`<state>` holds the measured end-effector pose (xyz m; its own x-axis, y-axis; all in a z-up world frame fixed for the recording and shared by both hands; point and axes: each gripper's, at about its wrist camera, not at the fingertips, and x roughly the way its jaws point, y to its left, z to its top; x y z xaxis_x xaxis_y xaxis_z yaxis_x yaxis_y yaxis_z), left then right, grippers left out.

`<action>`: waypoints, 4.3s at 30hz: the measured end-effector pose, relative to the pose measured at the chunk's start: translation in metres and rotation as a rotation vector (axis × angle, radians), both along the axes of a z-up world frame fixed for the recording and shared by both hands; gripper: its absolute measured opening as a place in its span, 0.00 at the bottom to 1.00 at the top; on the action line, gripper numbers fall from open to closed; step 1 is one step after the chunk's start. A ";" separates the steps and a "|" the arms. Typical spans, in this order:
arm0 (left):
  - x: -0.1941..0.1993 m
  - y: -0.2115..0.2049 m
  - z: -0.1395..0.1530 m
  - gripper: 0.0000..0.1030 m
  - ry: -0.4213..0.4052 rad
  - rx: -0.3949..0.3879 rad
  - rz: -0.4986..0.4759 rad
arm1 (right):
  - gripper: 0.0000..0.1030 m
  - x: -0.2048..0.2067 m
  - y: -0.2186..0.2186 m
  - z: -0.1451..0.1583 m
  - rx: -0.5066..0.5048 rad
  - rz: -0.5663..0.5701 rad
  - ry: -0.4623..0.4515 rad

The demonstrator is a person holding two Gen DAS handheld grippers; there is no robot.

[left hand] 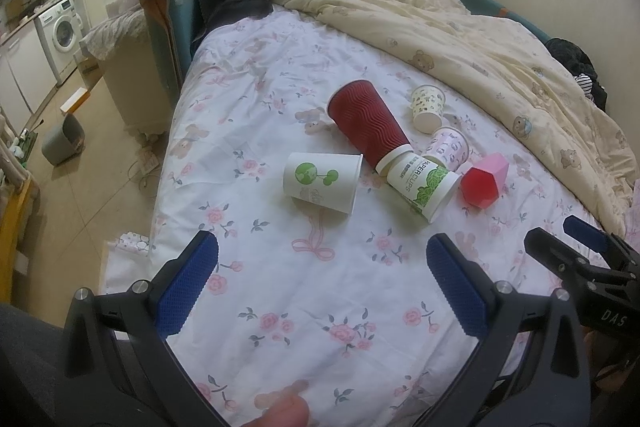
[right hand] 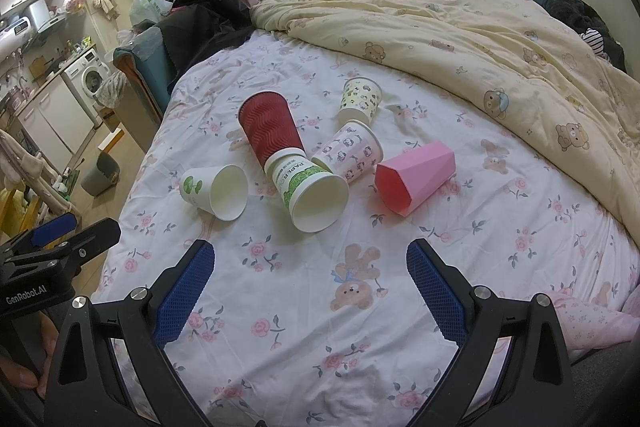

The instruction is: Flip cup upside down

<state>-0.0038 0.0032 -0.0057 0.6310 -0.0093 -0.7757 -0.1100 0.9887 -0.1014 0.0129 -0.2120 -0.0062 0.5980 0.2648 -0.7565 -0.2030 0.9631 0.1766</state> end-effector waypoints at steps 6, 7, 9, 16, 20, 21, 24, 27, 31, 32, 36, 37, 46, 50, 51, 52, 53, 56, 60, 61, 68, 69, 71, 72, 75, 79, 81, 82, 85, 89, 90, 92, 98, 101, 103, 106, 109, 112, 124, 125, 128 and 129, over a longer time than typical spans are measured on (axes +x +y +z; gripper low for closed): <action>-0.001 0.000 0.000 1.00 0.000 0.001 0.001 | 0.96 0.004 -0.005 0.005 0.000 0.001 0.001; -0.001 0.000 0.000 1.00 0.000 0.002 0.001 | 0.96 0.002 -0.001 0.003 -0.001 0.002 0.001; -0.001 0.000 0.000 1.00 0.000 0.001 0.001 | 0.96 0.000 0.002 0.001 -0.001 0.003 0.002; 0.000 0.000 0.000 1.00 0.002 0.002 0.000 | 0.96 -0.001 0.002 0.000 -0.001 0.005 0.004; -0.001 0.000 -0.001 1.00 0.004 0.003 0.000 | 0.96 -0.001 0.004 -0.003 0.006 0.013 0.016; -0.001 0.001 0.000 1.00 0.004 0.002 0.001 | 0.96 -0.001 0.004 -0.003 0.007 0.013 0.017; -0.004 0.005 -0.001 1.00 0.013 0.000 0.006 | 0.96 0.006 0.002 -0.004 0.018 0.040 0.049; 0.000 0.012 -0.002 1.00 0.032 0.000 0.007 | 0.96 0.017 0.001 -0.006 0.008 0.064 0.094; 0.008 0.016 -0.002 1.00 0.072 -0.001 0.005 | 0.96 0.041 0.005 -0.015 -0.025 0.137 0.197; 0.012 0.014 -0.001 1.00 0.078 0.004 0.009 | 0.96 0.048 0.008 -0.019 -0.036 0.156 0.222; 0.016 0.018 -0.005 1.00 0.102 -0.014 0.023 | 0.96 0.080 0.022 -0.032 -0.100 0.215 0.298; 0.017 0.018 -0.006 1.00 0.109 -0.020 0.025 | 0.96 0.091 0.027 -0.037 -0.125 0.234 0.320; 0.020 0.027 -0.009 1.00 0.136 -0.038 0.050 | 0.95 0.158 0.078 -0.087 -0.359 0.359 0.467; 0.020 0.027 -0.010 1.00 0.140 -0.039 0.048 | 0.95 0.169 0.088 -0.107 -0.432 0.348 0.481; 0.020 0.028 -0.011 1.00 0.142 -0.039 0.048 | 0.94 0.171 0.088 -0.112 -0.437 0.337 0.489; 0.020 0.028 -0.011 1.00 0.143 -0.041 0.049 | 0.89 0.173 0.089 -0.114 -0.434 0.330 0.494; 0.019 0.029 -0.011 1.00 0.142 -0.042 0.050 | 0.83 0.174 0.088 -0.115 -0.426 0.324 0.498; 0.020 0.029 -0.012 1.00 0.148 -0.039 0.052 | 0.74 0.175 0.085 -0.117 -0.383 0.304 0.513; 0.019 0.031 -0.014 1.00 0.160 -0.038 0.061 | 0.72 0.166 0.075 -0.105 -0.306 0.311 0.512; 0.018 0.032 -0.014 1.00 0.159 -0.039 0.063 | 0.72 0.160 0.070 -0.098 -0.276 0.311 0.506; 0.013 0.035 -0.010 1.00 0.148 -0.037 0.091 | 0.72 0.097 0.043 -0.079 -0.052 0.223 0.538; 0.013 0.036 -0.010 1.00 0.148 -0.038 0.095 | 0.72 0.087 0.041 -0.079 -0.002 0.190 0.553; 0.011 0.038 -0.010 1.00 0.150 -0.047 0.104 | 0.72 0.069 0.044 -0.084 0.078 0.138 0.590; 0.010 0.039 -0.010 1.00 0.152 -0.052 0.106 | 0.72 0.058 0.046 -0.086 0.109 0.114 0.607; 0.008 0.040 -0.010 1.00 0.149 -0.051 0.110 | 0.72 0.035 0.049 -0.100 0.162 0.055 0.654; 0.007 0.041 -0.008 1.00 0.138 -0.036 0.113 | 0.72 0.023 0.057 -0.123 0.170 -0.009 0.688; 0.005 0.043 -0.008 1.00 0.139 -0.033 0.117 | 0.73 0.025 0.059 -0.131 0.173 -0.025 0.693; 0.004 0.045 -0.008 1.00 0.140 -0.034 0.120 | 0.73 0.026 0.059 -0.133 0.177 -0.034 0.695; 0.005 0.046 -0.011 1.00 0.149 -0.043 0.122 | 0.76 0.023 0.060 -0.131 0.173 -0.032 0.708; 0.005 0.046 -0.010 1.00 0.149 -0.033 0.132 | 0.91 0.026 0.061 -0.135 0.181 0.000 0.765; 0.005 0.046 -0.010 1.00 0.148 -0.038 0.134 | 0.92 0.027 0.060 -0.133 0.185 -0.001 0.753; 0.005 0.047 -0.011 1.00 0.151 -0.048 0.138 | 0.94 0.024 0.055 -0.125 0.182 0.005 0.729; 0.004 0.045 -0.013 1.00 0.160 -0.058 0.129 | 0.95 0.025 0.040 -0.087 0.182 0.027 0.610; 0.005 0.044 -0.013 1.00 0.164 -0.060 0.130 | 0.97 0.027 0.031 -0.064 0.182 0.048 0.541; 0.004 0.044 -0.013 1.00 0.165 -0.058 0.129 | 1.00 0.027 0.027 -0.050 0.183 0.051 0.489; 0.004 0.045 -0.013 1.00 0.171 -0.061 0.133 | 1.00 0.026 0.018 -0.032 0.168 0.052 0.417; 0.003 0.046 -0.014 1.00 0.167 -0.065 0.134 | 1.00 0.020 0.014 -0.017 0.101 0.055 0.308; 0.003 0.046 -0.014 1.00 0.173 -0.062 0.132 | 1.00 0.016 0.009 -0.012 0.066 0.067 0.227; 0.003 0.031 -0.021 1.00 0.171 -0.019 0.101 | 1.00 0.014 -0.019 -0.019 -0.035 -0.058 0.061; 0.003 0.030 -0.021 1.00 0.169 -0.017 0.094 | 1.00 0.014 -0.018 -0.018 -0.039 -0.054 0.056; 0.003 0.026 -0.022 1.00 0.173 -0.003 0.078 | 1.00 0.010 -0.017 -0.013 -0.030 -0.042 0.034; 0.003 0.025 -0.023 1.00 0.177 0.001 0.078 | 1.00 0.010 -0.017 -0.012 -0.029 -0.039 0.030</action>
